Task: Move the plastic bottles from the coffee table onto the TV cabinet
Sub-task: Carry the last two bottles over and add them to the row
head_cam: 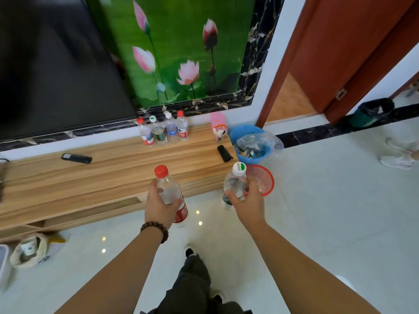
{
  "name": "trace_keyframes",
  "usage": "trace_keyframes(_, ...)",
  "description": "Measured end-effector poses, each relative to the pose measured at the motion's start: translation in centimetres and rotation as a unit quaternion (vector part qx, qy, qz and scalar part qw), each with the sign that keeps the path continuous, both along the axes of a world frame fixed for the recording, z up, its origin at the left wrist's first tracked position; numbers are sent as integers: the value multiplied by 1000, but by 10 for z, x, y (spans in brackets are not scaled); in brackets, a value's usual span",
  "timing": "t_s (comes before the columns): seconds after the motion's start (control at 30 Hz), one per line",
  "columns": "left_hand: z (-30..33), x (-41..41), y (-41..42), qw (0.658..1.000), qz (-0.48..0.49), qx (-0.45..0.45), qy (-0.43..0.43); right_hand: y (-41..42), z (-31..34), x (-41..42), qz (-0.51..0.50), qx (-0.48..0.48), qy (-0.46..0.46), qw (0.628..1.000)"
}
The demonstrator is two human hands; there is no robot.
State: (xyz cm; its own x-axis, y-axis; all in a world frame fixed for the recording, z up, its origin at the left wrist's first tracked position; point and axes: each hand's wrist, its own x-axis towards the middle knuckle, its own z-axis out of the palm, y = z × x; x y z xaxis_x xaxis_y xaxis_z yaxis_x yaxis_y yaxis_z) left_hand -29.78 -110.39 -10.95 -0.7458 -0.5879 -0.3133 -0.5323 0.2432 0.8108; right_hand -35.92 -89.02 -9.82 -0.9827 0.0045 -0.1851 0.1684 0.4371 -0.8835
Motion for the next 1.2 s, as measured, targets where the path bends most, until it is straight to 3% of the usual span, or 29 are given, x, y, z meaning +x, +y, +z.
trace_keyframes(0.4,-44,-155,-13,999,22,35,-12,-30,-43,-163,49,58,-31,997)
trace_keyframes(0.7,-74,-254,-33,1000,14,12,9,-67,-77,-263,68,53,-72,994)
trace_keyframes(1.2,-292,-394,-62,995,6,-68,66,-134,-279,-397,142,17,32,989)
